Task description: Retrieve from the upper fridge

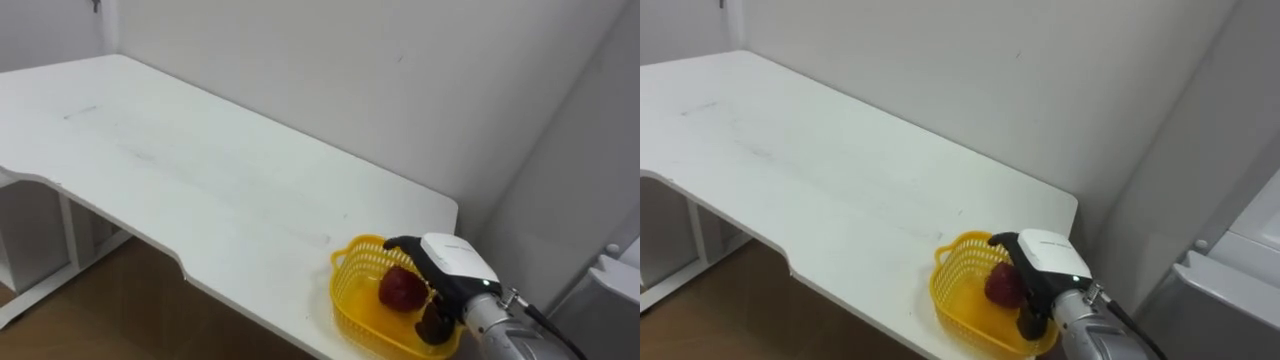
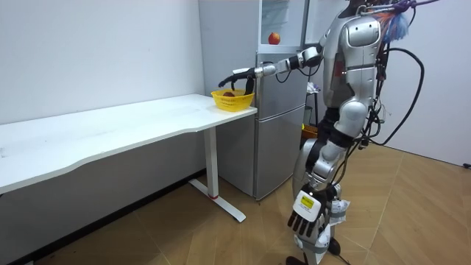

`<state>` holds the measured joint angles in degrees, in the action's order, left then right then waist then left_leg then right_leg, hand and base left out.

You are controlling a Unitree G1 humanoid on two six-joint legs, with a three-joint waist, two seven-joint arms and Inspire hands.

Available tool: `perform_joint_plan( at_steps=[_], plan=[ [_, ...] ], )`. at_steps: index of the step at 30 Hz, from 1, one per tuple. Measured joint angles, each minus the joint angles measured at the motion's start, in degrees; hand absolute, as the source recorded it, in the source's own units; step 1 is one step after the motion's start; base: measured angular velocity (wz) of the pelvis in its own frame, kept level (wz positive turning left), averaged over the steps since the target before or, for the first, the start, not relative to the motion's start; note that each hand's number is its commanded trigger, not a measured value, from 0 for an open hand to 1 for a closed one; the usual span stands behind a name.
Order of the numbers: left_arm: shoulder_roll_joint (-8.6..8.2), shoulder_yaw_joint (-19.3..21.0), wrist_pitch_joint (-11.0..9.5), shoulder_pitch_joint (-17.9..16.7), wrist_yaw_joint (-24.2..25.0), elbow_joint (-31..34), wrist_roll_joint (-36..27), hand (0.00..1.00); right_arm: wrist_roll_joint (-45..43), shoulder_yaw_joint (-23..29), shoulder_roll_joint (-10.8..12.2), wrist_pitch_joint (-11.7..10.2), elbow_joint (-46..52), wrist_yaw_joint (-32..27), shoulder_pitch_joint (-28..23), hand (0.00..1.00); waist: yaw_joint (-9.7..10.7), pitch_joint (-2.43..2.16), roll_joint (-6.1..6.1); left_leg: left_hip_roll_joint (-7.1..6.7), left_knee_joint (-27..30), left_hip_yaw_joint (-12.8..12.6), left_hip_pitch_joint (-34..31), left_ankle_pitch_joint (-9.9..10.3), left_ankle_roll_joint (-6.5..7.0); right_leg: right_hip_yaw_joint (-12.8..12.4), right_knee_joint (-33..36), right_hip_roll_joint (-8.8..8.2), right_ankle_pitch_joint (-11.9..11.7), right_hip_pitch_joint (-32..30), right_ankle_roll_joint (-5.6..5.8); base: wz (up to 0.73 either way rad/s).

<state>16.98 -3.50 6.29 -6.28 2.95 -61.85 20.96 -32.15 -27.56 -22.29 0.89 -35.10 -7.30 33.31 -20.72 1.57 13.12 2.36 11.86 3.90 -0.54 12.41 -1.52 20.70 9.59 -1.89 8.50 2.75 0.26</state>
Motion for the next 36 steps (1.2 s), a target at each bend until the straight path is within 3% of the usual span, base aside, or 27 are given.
perform_joint_plan(
  at_steps=[11,17,22,31,36],
  plan=[
    [-0.07,-0.8,0.8,0.3,0.0,0.0,0.0,0.0,-0.1,0.0,0.0,-0.1,0.0,0.0,0.0,0.0,0.2,0.2,-0.57,0.0,0.8,-0.1,-0.1,0.0,-0.01,0.0,0.0,-0.01,0.0,0.0,0.0,0.0],
    [-0.58,-1.1,0.8,0.1,0.0,0.1,0.1,0.0,-0.2,0.0,0.0,-0.1,1.6,0.0,0.0,0.0,0.2,-0.35,-1.74,-0.01,1.0,-0.2,0.0,0.0,-0.03,0.0,0.1,-0.02,0.0,0.0,0.0,0.0],
    [-0.6,-1.1,0.7,0.2,-0.2,0.1,0.0,0.0,0.7,0.0,0.0,-0.4,3.6,0.0,0.0,0.0,0.4,-0.46,-2.06,-0.01,1.4,-0.2,0.0,0.0,-0.07,0.0,0.1,-0.02,0.0,0.1,-0.01,0.0],
    [-0.69,-1.1,0.6,-0.1,-1.1,0.1,1.3,0.0,4.5,1.0,0.3,-1.1,15.3,-0.1,-0.6,0.0,2.2,-0.34,-2.41,-0.02,1.5,-0.5,-0.2,0.0,-0.1,-0.3,0.1,-0.04,0.0,0.2,-0.03,-0.01],
    [-0.81,-1.2,0.6,-0.2,-2.3,0.0,1.8,0.0,4.9,2.0,0.3,-2.2,24.2,-3.3,-0.7,0.0,3.7,-0.81,-3.45,-0.01,1.4,-1.1,-0.1,0.0,-0.09,-1.0,0.1,-0.04,-0.1,0.0,-0.15,-0.06]
  ],
)
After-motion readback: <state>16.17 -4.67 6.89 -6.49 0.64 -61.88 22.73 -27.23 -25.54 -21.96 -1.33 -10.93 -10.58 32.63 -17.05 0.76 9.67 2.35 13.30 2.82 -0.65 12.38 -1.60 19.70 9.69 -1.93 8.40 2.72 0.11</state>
